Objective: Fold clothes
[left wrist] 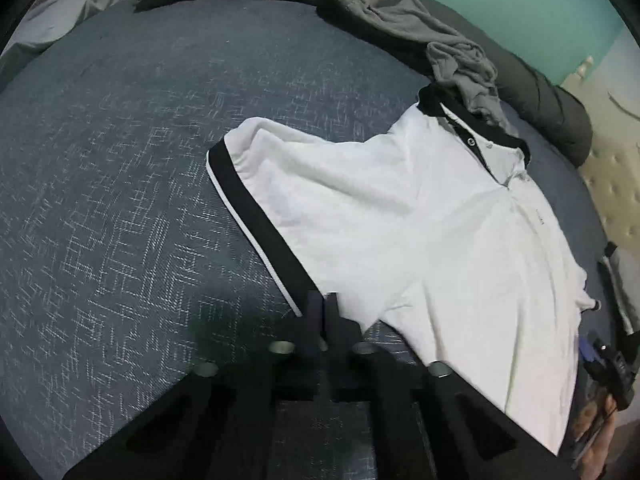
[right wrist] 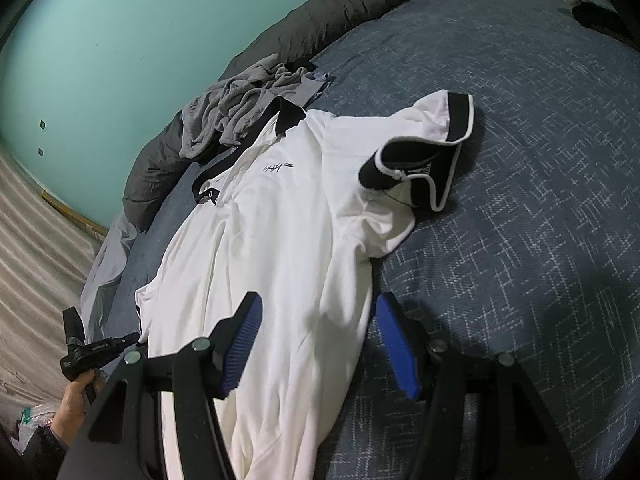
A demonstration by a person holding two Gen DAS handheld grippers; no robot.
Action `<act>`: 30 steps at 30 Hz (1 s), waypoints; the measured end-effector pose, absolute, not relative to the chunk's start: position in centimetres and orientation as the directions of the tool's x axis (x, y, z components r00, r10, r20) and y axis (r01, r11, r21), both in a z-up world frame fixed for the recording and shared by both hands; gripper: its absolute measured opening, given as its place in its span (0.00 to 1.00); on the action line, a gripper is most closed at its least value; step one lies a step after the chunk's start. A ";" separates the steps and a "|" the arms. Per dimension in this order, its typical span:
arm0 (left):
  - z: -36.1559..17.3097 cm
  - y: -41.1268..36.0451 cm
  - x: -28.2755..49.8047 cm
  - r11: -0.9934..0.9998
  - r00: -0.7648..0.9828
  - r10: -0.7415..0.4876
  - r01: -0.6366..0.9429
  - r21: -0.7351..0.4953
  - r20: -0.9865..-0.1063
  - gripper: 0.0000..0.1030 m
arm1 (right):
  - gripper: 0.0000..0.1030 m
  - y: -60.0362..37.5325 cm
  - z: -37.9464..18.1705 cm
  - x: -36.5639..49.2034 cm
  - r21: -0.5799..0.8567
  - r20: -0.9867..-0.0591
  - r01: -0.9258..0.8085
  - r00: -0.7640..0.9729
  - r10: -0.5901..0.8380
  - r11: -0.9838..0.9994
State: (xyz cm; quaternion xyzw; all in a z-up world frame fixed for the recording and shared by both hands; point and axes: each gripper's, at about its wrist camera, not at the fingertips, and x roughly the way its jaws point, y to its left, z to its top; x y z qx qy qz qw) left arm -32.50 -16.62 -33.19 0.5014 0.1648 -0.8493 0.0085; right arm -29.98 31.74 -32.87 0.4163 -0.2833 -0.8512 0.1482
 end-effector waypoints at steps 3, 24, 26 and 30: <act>-33.2 -17.0 -32.5 -0.949 -0.498 0.131 0.188 -0.255 -0.857 0.00 | 0.59 31.7 -32.9 -30.1 0.606 -0.625 0.018 -0.609 -0.489 -0.796; -33.2 -16.1 -31.7 -0.950 -0.497 0.146 0.170 -0.261 -0.855 0.31 | 0.59 31.7 -32.8 -30.1 0.606 -0.623 0.021 -0.609 -0.491 -0.795; -33.4 -16.1 -31.9 -0.951 -0.501 0.141 0.170 -0.257 -0.854 0.28 | 0.59 31.7 -32.9 -30.1 0.605 -0.624 0.022 -0.608 -0.491 -0.796; -33.8 -16.1 -32.1 -0.949 -0.497 0.148 0.172 -0.264 -0.855 0.18 | 0.59 31.6 -32.9 -30.1 0.599 -0.626 0.027 -0.607 -0.489 -0.800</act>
